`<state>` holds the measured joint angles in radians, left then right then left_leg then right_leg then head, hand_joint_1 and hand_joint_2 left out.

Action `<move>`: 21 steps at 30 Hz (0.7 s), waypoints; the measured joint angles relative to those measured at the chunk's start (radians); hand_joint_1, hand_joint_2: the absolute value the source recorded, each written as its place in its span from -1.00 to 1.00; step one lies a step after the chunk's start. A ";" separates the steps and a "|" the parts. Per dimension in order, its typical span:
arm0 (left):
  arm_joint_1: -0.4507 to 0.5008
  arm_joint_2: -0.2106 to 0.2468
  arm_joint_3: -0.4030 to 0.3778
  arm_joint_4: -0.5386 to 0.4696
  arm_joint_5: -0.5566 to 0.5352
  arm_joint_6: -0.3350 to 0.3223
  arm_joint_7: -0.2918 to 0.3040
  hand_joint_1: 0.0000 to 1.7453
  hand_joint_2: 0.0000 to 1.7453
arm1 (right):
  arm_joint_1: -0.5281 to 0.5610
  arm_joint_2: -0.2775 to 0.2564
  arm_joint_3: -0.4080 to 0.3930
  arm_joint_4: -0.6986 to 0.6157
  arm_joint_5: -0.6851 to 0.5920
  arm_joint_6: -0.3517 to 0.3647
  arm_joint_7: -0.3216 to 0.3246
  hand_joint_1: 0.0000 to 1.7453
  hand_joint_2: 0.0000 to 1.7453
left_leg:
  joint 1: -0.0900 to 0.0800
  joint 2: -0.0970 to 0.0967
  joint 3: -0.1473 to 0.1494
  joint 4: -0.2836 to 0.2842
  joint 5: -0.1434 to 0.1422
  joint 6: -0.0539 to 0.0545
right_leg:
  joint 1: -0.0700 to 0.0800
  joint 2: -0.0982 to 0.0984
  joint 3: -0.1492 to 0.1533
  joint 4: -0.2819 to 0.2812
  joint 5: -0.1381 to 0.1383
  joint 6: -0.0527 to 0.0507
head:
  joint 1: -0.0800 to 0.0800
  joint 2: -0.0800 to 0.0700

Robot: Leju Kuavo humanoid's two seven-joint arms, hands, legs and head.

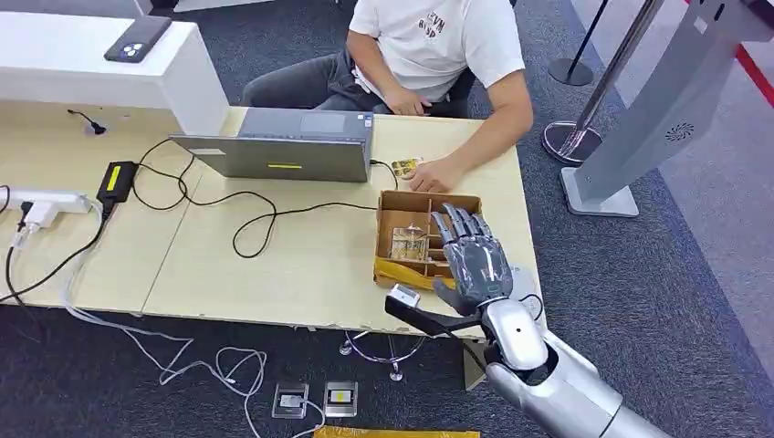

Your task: Pass the card to the sensor for recognition and then transmit it.

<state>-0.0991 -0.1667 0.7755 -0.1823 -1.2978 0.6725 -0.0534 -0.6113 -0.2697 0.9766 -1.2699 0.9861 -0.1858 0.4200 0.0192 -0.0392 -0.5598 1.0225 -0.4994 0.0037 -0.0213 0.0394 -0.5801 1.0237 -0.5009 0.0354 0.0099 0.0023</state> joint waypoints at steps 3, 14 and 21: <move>0.000 0.000 0.000 0.000 0.000 0.000 0.000 -1.00 -1.00 | 0.000 0.007 0.000 0.013 0.000 -0.001 0.000 -1.00 1.00 | 0.000 0.000 0.000 0.000 0.000 0.000 | 0.000 0.000 0.000 0.000 0.000 0.000 | 0.000 0.000; 0.000 0.000 0.000 0.000 0.004 0.000 0.000 -1.00 -1.00 | -0.001 0.017 0.000 0.063 -0.056 0.014 -0.007 -1.00 1.00 | 0.000 0.000 0.000 0.000 0.000 0.000 | 0.000 0.000 0.000 0.000 0.000 0.000 | 0.000 0.000; 0.000 0.000 -0.001 0.000 0.009 0.000 0.000 -1.00 -1.00 | -0.001 0.023 -0.002 0.137 -0.082 -0.001 -0.021 -1.00 1.00 | 0.000 0.000 0.000 0.000 0.000 0.000 | 0.000 0.000 0.000 0.000 0.000 0.000 | 0.000 0.000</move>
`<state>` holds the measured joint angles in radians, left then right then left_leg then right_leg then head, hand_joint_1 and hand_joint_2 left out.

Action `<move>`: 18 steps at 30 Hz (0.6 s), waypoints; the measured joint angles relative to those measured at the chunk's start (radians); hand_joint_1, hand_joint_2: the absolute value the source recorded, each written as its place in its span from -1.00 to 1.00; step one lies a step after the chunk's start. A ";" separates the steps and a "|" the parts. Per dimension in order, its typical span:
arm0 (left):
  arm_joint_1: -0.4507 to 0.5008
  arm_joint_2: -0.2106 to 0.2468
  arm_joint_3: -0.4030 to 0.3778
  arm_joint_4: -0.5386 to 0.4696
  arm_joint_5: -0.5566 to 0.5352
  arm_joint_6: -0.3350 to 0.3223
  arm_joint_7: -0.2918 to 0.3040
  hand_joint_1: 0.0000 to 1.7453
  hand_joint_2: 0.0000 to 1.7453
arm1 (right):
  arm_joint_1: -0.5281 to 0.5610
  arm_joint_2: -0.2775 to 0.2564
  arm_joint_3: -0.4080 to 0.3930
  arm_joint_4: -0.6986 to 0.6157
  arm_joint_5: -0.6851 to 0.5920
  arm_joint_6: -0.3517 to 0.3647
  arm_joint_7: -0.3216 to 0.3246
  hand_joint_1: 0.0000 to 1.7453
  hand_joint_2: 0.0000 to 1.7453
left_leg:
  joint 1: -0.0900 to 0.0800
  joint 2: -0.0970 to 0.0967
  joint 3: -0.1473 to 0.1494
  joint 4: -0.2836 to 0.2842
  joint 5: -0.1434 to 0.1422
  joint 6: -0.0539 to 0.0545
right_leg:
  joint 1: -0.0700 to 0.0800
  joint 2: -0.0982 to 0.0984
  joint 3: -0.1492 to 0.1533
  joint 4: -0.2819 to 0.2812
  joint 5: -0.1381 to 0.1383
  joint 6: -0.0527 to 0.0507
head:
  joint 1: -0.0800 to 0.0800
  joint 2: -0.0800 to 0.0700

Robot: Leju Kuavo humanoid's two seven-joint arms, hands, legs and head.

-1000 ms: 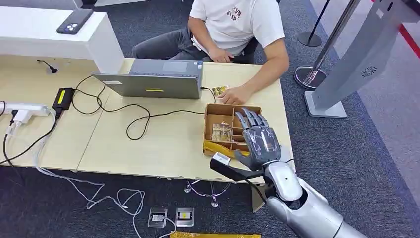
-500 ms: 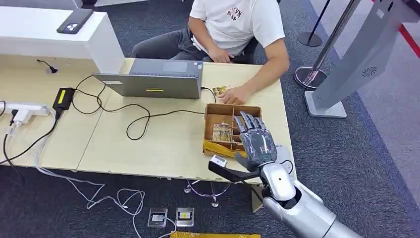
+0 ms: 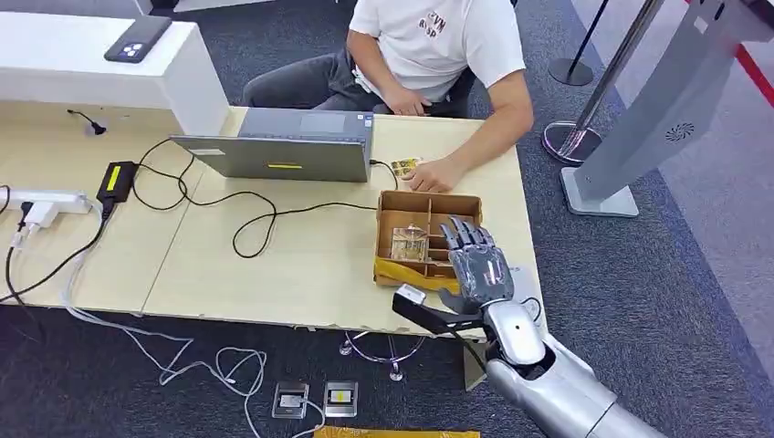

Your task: Pass the card to the sensor for recognition and then transmit it.

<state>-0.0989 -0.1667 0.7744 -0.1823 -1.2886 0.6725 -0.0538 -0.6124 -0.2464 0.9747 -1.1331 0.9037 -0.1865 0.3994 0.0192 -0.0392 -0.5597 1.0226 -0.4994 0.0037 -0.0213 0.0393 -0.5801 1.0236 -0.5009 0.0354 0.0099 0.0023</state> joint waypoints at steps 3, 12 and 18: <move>0.000 0.000 0.000 0.000 0.002 0.000 0.000 -1.00 -1.00 | 0.000 0.000 0.000 0.023 -0.005 0.000 0.000 -1.00 1.00 | 0.000 0.000 0.000 0.000 0.000 0.000 | 0.000 0.000 0.000 0.000 0.000 0.000 | 0.000 0.000; 0.001 0.000 -0.011 -0.008 0.005 0.000 0.000 -1.00 -1.00 | 0.000 0.001 -0.015 0.076 -0.027 -0.013 0.014 -1.00 1.00 | 0.000 0.000 0.000 0.000 0.000 0.000 | 0.000 0.000 0.000 0.000 0.000 0.000 | 0.000 0.000; 0.001 0.001 -0.017 -0.008 0.005 0.000 0.000 -1.00 -1.00 | 0.000 0.002 -0.023 0.090 -0.028 -0.024 0.016 -1.00 1.00 | 0.000 0.000 0.000 0.000 0.000 0.000 | 0.000 0.000 0.000 0.000 0.000 0.000 | 0.000 0.000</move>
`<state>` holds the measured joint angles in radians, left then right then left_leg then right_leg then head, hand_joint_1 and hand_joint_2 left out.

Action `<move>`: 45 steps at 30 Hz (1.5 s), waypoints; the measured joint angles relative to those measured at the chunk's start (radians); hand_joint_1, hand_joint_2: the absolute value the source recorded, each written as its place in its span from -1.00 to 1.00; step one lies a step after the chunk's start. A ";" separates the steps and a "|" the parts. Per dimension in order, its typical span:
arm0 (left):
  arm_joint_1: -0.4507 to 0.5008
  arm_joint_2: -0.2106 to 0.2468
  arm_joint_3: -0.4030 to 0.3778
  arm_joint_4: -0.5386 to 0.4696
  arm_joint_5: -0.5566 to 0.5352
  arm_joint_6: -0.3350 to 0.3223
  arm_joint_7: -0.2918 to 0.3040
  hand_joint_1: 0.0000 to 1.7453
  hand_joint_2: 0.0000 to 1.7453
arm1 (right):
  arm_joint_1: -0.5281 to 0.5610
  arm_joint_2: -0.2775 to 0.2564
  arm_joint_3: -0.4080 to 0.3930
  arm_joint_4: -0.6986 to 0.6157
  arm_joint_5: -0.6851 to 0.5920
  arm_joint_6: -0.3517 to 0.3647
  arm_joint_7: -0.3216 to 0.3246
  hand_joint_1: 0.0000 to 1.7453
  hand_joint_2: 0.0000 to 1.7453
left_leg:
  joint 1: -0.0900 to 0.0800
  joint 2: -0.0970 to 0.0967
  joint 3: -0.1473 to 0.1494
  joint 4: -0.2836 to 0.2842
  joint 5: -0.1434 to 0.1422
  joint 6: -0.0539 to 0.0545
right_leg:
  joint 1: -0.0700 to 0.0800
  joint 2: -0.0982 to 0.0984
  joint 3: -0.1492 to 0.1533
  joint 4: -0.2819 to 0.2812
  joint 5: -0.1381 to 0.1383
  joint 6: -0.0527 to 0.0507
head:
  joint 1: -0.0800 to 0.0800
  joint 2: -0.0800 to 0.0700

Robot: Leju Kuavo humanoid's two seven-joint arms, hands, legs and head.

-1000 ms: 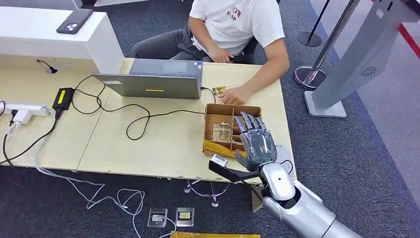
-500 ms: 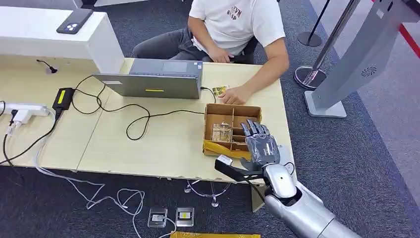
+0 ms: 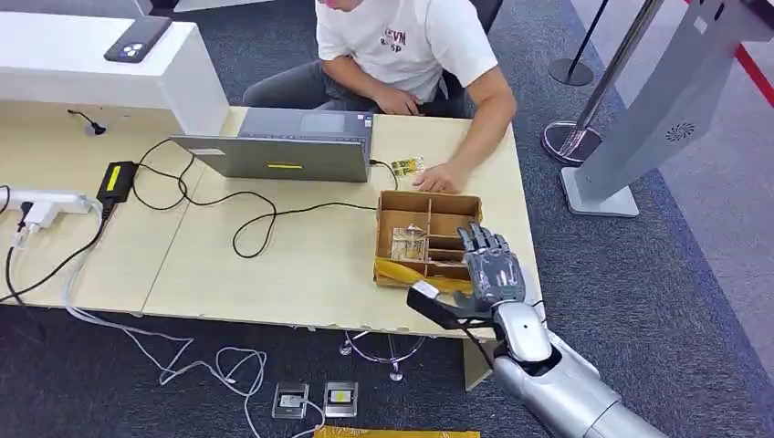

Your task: Pass the card to the sensor for recognition and then transmit it.

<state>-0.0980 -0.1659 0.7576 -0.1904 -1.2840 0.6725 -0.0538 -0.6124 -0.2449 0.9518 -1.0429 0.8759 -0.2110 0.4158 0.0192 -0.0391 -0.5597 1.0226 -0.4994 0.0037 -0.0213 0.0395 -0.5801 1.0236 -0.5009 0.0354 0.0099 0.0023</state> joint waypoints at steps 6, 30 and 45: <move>0.001 0.000 -0.002 -0.008 0.000 0.000 0.000 -1.00 -1.00 | -0.002 0.009 -0.009 0.020 0.002 -0.047 -0.014 -1.00 1.00 | 0.000 0.000 0.000 0.000 0.000 0.000 | 0.000 0.000 0.000 0.000 0.000 0.000 | 0.000 0.000; 0.005 0.000 -0.005 -0.009 0.008 0.000 -0.005 -1.00 -1.00 | -0.011 0.043 -0.025 0.039 0.002 -0.117 -0.051 -1.00 1.00 | 0.000 0.000 0.000 0.000 0.000 0.000 | 0.000 0.000 0.000 0.000 0.000 0.000 | 0.000 0.000; 0.007 0.000 -0.005 -0.017 0.018 0.000 -0.008 -1.00 -1.00 | -0.013 0.074 -0.014 0.067 -0.028 -0.090 -0.101 -1.00 1.00 | 0.000 0.000 0.000 0.000 0.000 0.000 | 0.000 0.000 0.000 0.000 0.000 0.000 | 0.000 0.000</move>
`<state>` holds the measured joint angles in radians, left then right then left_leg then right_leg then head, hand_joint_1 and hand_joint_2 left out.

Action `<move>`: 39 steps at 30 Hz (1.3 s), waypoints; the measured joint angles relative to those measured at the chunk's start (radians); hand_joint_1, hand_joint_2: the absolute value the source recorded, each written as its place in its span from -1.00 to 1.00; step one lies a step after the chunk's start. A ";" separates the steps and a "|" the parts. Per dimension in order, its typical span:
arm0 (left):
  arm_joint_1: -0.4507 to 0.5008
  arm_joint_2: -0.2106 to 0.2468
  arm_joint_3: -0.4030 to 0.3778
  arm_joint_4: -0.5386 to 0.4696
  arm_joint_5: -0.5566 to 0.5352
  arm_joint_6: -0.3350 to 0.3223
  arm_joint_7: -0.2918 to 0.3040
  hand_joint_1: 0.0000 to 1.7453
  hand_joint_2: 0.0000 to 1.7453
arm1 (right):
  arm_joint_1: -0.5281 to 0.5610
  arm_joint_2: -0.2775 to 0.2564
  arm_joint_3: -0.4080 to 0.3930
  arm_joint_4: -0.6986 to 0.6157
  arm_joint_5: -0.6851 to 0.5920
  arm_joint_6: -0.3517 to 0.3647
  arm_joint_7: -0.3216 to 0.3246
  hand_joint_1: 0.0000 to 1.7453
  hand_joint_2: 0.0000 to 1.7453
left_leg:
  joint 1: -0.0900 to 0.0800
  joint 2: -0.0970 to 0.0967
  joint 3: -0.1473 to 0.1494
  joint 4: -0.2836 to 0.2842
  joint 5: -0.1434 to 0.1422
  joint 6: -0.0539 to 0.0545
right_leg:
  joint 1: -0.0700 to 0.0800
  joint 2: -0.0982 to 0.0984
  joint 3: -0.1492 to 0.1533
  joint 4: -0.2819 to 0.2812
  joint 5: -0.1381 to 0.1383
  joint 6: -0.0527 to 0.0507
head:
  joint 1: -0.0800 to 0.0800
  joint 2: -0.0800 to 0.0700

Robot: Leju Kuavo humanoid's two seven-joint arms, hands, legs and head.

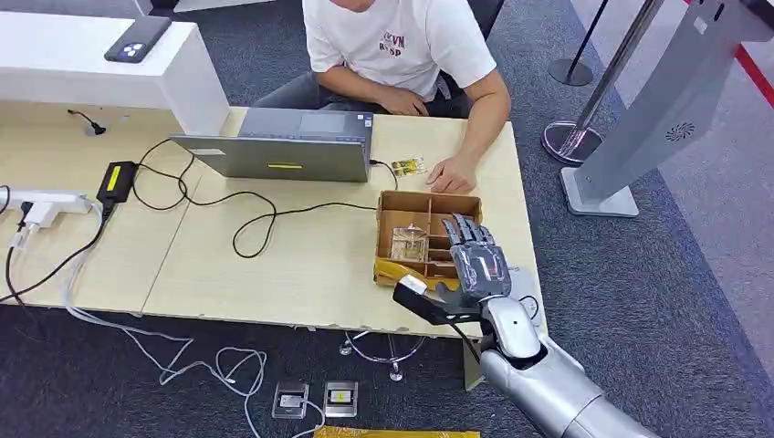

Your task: Pass the card to the sensor for recognition and then transmit it.

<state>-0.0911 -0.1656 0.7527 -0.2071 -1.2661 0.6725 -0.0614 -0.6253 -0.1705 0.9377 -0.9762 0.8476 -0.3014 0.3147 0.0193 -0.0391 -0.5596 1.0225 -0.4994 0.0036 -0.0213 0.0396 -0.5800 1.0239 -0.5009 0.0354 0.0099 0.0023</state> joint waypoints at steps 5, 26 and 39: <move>0.000 0.000 0.000 0.000 0.000 0.000 0.000 -1.00 -1.00 | -0.001 0.007 0.006 0.006 -0.003 0.000 0.000 0.86 1.00 | 0.000 0.000 0.000 0.000 0.000 0.000 | 0.000 0.000 0.000 0.000 0.000 0.000 | 0.000 0.000; 0.003 0.000 0.000 -0.006 0.008 0.000 -0.001 -1.00 -1.00 | -0.011 0.014 0.010 0.024 -0.028 0.026 0.008 1.00 1.00 | 0.000 0.000 0.000 0.000 0.000 0.000 | 0.000 0.000 0.000 0.000 0.000 0.000 | 0.000 0.000; 0.005 0.000 0.000 -0.011 0.009 0.000 -0.001 -1.00 -1.00 | -0.015 0.015 0.011 0.031 -0.033 0.013 0.002 1.00 1.00 | 0.000 0.000 0.000 0.000 0.000 0.000 | 0.000 0.000 0.000 0.000 0.000 0.000 | 0.000 0.000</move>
<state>-0.0865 -0.1656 0.7527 -0.2186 -1.2573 0.6725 -0.0622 -0.6401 -0.1553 0.9487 -0.9457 0.8144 -0.2888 0.3162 0.0193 -0.0390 -0.5594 1.0226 -0.4993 0.0036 -0.0213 0.0396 -0.5800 1.0239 -0.5008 0.0353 0.0099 0.0023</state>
